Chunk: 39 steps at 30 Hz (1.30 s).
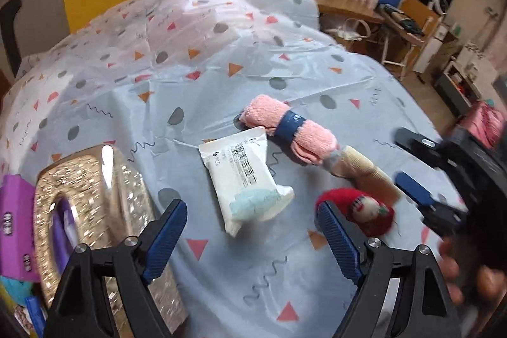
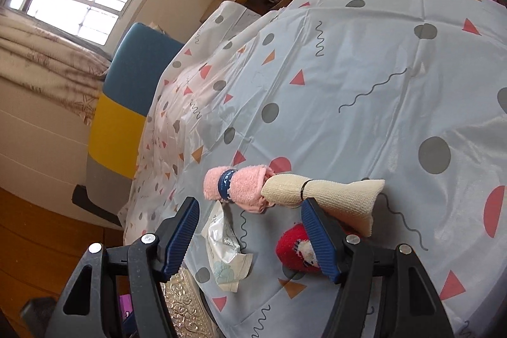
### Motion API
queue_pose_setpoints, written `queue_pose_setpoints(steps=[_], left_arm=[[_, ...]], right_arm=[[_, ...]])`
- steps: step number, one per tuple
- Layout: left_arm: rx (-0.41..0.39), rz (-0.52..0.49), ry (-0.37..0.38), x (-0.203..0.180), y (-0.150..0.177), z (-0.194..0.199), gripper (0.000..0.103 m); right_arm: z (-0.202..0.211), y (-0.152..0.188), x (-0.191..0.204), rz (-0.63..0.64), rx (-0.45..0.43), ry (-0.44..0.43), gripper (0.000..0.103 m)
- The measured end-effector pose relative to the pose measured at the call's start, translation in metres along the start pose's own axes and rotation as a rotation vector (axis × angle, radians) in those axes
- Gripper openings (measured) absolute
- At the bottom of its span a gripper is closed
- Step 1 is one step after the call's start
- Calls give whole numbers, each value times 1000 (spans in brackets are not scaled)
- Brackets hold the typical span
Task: Organize soft objects
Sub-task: 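Grasp the white cleaning-wipes pack with the left gripper, then lift the wipes pack with the left gripper while the right grasps the red sock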
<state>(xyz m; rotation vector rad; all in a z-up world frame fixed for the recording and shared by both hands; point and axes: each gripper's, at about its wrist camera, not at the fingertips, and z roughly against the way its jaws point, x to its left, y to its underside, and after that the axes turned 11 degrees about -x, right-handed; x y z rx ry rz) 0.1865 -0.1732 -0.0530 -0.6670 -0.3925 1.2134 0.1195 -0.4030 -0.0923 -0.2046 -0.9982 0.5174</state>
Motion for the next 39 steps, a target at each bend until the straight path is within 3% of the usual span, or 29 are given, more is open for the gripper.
queue_pose_setpoints(steps=[2,6,10,11,12,14,20,27,33,39], left_arm=[[30,1,-52,-1,-3,-25,89],[78,59,-79,7,-5,-59,90],[96,94,-64,8,-6,-79,89],[107,82,-61,7,-4,-83,83],[125,65,-49,3,-3,-88,68],[135,10,-41,-3,5,-91,57],[80,-87,49,-11,37,-63,51],[29,-202,59,-23,81,-27,51],[45,-219,76,-20,94,-13,50],[26,-220,90,-12,122,15,50]], right_arm=[[2,-2,-5,-31,-14,-5,69],[8,-7,-13,-81,-40,-18,69],[1,-5,-12,-83,-7,-27,69],[-1,-4,-10,-74,-2,-23,69],[-2,-3,-9,-64,3,-17,69],[-5,-1,-8,-56,18,-12,69],[-12,2,-9,-32,52,24,69],[-20,7,-4,31,106,61,69],[-39,20,8,220,168,203,69],[-64,51,17,418,317,294,69]])
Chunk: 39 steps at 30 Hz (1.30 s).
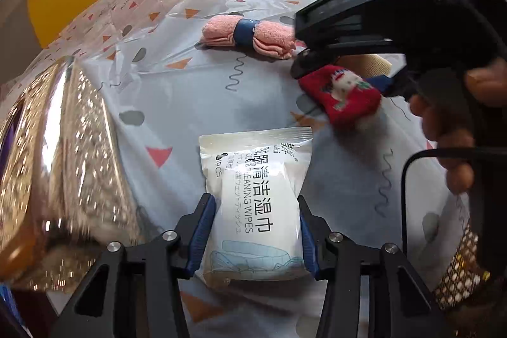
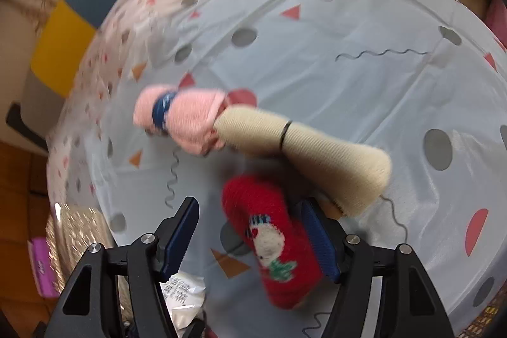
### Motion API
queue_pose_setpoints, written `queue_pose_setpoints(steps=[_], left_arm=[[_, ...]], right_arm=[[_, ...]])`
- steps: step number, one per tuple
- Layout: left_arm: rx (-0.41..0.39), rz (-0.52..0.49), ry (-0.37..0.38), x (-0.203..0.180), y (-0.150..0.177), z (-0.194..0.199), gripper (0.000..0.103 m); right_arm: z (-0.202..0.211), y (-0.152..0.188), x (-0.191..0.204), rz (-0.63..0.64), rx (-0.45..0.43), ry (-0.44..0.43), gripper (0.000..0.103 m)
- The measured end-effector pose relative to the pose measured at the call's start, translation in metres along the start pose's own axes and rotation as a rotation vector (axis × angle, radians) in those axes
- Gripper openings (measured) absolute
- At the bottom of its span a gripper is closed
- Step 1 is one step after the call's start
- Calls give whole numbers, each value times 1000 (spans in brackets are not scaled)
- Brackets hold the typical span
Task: Organize soft objects
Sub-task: 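Lift the wipes pack with the left gripper while the right grasps the red sock, then carry the wipes pack over the gold tray with the left gripper while the right holds the red sock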
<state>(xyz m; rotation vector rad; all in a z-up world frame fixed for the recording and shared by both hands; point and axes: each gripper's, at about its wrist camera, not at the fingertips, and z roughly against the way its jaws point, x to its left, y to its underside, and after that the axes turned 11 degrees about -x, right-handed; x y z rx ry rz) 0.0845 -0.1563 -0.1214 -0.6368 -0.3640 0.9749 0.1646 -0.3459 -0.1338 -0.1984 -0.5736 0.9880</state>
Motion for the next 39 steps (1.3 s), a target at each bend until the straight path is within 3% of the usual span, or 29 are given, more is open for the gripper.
queue_pose_setpoints(steps=[8,9,10,15,22,29,33,39], left_arm=[[-13,38,3,6,19,18,49],[-20,42,3,6,21,21,49],[-27,42,2,6,23,24,49],[-45,45,13,7,32,35,48],[-88,72,33,16,27,59,48],[-195,96,53,29,-16,96,47],[-240,167,65,54,-46,111,47],[-354,221,-3,92,-68,143,47]], right_arm=[[-11,23,36,319,-1,179,68],[-10,26,38,344,-12,213,51],[-8,27,40,375,-32,236,23],[-11,39,52,460,-7,178,24],[-12,34,42,402,1,138,28],[-10,33,51,448,-13,156,28],[-12,35,54,473,-18,168,28],[-16,39,61,500,-21,180,29]])
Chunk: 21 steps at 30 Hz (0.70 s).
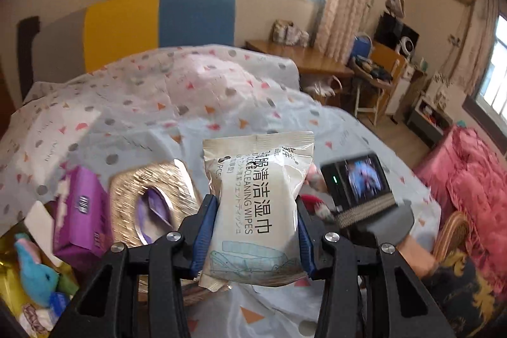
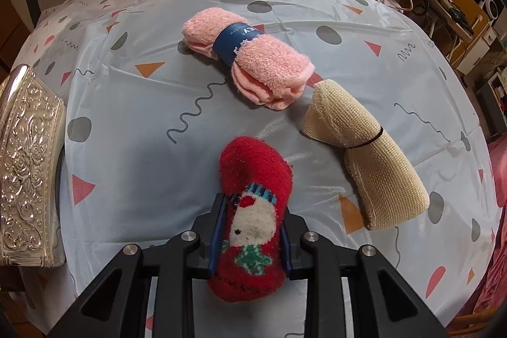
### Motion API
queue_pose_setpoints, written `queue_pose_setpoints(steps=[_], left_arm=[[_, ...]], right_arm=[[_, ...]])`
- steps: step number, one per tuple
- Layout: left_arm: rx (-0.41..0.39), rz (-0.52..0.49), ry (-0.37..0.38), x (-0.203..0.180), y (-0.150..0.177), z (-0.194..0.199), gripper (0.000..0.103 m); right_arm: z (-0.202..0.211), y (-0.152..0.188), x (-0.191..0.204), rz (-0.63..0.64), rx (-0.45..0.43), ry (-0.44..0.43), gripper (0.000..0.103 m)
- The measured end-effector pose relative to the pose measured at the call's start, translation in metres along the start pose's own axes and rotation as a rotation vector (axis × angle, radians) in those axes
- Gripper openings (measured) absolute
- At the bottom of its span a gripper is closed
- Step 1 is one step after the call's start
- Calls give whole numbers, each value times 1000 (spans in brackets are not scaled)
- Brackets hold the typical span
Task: Organize soft objects
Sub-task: 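Carry the wipes pack over the gold tray with the left gripper while the right holds the red sock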
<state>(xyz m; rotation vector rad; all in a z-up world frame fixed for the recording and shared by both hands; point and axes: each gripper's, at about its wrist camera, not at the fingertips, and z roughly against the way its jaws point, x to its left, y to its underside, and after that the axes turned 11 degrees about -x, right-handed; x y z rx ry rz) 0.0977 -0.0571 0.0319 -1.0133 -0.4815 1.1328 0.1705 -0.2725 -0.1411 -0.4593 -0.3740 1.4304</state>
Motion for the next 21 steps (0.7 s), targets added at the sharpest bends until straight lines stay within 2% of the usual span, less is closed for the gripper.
queue_pose_setpoints(steps=[6,11,16,21], left_arm=[[-60,86,-97,53,-10,25,47],[-93,170,-202,105,-1,56,47],[-104,238,-350,168,23,89,47],[-60,359,-502,236,68,116,47]], right_arm=[[1,2,8,43,-8,19,29],[3,4,15,80,-20,35,29],[7,7,20,108,-30,50,29],[10,9,25,129,-36,63,28]])
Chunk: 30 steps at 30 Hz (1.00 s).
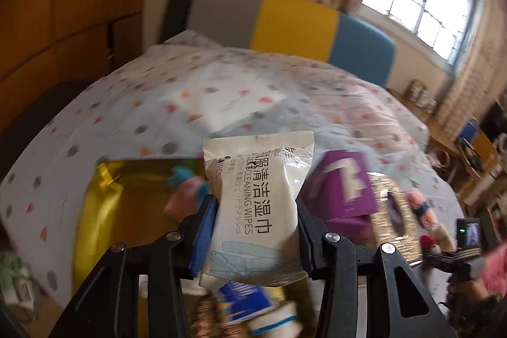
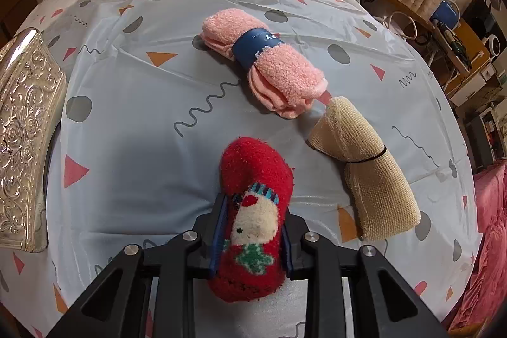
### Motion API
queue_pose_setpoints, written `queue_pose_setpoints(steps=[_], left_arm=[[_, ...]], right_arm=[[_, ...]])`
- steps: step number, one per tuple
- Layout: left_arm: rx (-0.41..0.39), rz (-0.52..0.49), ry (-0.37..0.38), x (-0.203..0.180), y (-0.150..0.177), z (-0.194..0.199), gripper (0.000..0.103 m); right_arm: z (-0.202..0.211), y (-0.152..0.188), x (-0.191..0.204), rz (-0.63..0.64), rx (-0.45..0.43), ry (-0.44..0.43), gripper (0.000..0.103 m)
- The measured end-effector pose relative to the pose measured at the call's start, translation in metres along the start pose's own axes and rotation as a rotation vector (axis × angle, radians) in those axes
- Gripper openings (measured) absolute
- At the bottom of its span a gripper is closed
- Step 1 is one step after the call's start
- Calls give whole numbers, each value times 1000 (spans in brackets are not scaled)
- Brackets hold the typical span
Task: Organize soft objects
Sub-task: 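Carry the wipes pack over the gold tray with the left gripper while the right holds the red sock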
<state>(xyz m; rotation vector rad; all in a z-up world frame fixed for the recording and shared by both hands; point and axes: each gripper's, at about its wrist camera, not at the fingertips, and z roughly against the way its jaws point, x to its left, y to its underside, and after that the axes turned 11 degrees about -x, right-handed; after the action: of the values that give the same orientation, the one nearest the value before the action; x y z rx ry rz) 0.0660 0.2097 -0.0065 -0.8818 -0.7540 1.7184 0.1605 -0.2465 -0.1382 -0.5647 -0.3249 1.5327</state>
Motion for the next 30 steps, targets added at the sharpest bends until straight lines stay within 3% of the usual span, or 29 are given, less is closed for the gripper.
queue_pose_setpoints(steps=[6,14,20,30], left_arm=[[82,192,-126,76,22,-16,47],[124,255,-204,93,19,-52,49],[123,213,-213,86,23,-64,65],[45,89,-197,51,39,-18,67]], right_arm=[[2,1,3,19,-4,13,28],[3,1,6,24,-6,21,28],[3,1,8,28,-7,23,28],[3,2,9,31,-9,26,28]])
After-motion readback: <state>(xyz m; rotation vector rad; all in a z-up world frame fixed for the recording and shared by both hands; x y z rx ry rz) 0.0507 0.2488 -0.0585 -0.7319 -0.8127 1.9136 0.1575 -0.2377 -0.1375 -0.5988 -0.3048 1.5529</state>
